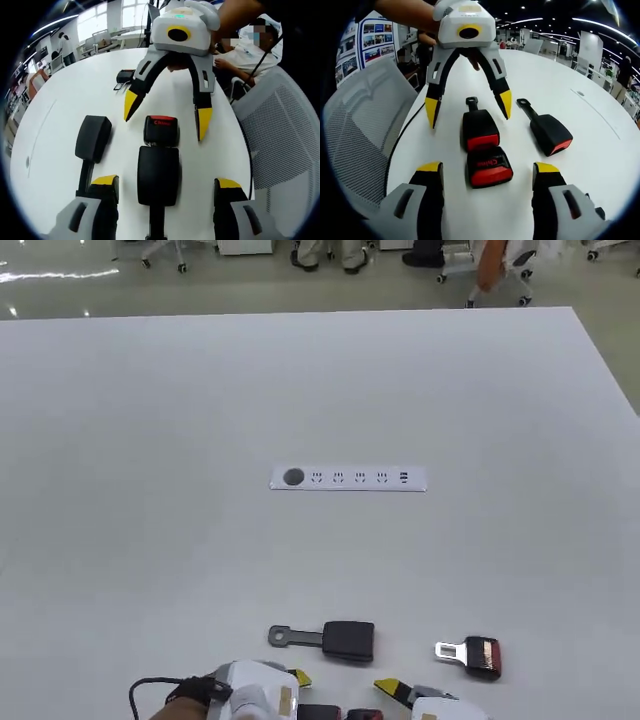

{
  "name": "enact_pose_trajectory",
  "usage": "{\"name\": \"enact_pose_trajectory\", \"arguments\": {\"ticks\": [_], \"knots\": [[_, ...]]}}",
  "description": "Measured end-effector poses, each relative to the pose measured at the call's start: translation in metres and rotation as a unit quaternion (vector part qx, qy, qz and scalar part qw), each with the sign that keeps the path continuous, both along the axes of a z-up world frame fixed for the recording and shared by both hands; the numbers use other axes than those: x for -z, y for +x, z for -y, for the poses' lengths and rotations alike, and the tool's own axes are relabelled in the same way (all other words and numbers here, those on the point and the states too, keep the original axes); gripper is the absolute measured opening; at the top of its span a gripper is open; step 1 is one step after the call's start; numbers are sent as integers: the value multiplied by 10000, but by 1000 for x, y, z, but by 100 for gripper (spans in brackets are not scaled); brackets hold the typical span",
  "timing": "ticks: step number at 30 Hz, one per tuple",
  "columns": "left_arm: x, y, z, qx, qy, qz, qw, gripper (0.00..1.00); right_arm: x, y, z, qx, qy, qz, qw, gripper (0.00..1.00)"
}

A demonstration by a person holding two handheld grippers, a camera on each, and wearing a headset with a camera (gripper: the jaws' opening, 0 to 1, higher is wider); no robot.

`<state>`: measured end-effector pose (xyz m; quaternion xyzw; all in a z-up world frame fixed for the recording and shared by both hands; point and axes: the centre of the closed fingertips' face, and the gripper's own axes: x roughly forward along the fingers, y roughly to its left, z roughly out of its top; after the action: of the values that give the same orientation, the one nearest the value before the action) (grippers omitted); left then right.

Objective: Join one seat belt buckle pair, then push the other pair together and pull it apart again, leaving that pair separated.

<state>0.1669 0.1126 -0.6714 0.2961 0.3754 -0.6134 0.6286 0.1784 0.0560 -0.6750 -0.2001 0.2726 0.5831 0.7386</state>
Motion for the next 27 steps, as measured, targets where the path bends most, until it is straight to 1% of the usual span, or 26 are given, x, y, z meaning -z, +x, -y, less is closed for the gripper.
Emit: {"name": "enact_pose_trajectory", "arguments": {"ticks": [2,3,4,5,6,7,8,9,10,11,12,13,15,17,18,19,20,22,23,24,27], "knots": [[-5,2,-1,-31,33,2,10000,78,-5,1,4,48,44,-10,10000,69],[-7,5,-2,-65,39,29,10000,78,-7,3,7,77,67,17,9999,69],[-5,7,-3,-68,30,67,9999,78,-11,5,10,124,96,50,9999,69],[-8,9,-3,-63,22,93,9999,77,-15,7,13,170,110,57,9998,68],[-13,10,-2,-68,12,100,9999,76,-20,10,17,255,187,60,9995,68],[-18,14,0,-89,-26,140,9999,76,-23,12,20,304,237,74,9992,68],[-16,16,0,-103,-46,170,9998,77,-27,15,25,362,253,100,9990,68],[-19,20,1,-118,-44,199,9997,77,-29,17,30,400,261,113,9988,68],[-27,22,4,-113,-54,218,9997,76,-32,19,34,438,276,130,9986,68],[-32,27,7,-123,-106,283,9995,75,-34,20,38,465,290,138,9984,67],[-39,30,11,-145,-130,296,9994,76,-36,23,44,517,289,140,9981,67],[-44,35,14,-171,-179,306,9992,75,-38,26,48,566,312,143,9978,67],[-48,41,17,-209,-220,321,9990,76,-44,31,58,656,347,143,9971,67],[-50,50,19,-227,-239,400,9987,75,-49,38,67,716,347,220,9966,67],[-51,55,21,-249,-239,434,9985,75,-53,42,73,771,390,216,9960,67],[-53,58,22,-262,-250,446,9983,75,-55,45,77,799,407,223,9957,68],[-58,61,25,-283,-293,474,9980,76,-57,48,80,823,421,248,9954,68],[-60,70,27,-360,-354,474,9976,76,-61,56,91,884,426,297,9947,68],[-60,71,27,-371,-362,470,9976,75,-63,61,97,942,458,296,9941,68],[-58,77,27,-394,-365,482,9974,75,-63,63,101,956,445,316,9939,68],[-58,85,30,-418,-351,500,9973,75,-65,71,112,975,418,330,9938,67]]}}
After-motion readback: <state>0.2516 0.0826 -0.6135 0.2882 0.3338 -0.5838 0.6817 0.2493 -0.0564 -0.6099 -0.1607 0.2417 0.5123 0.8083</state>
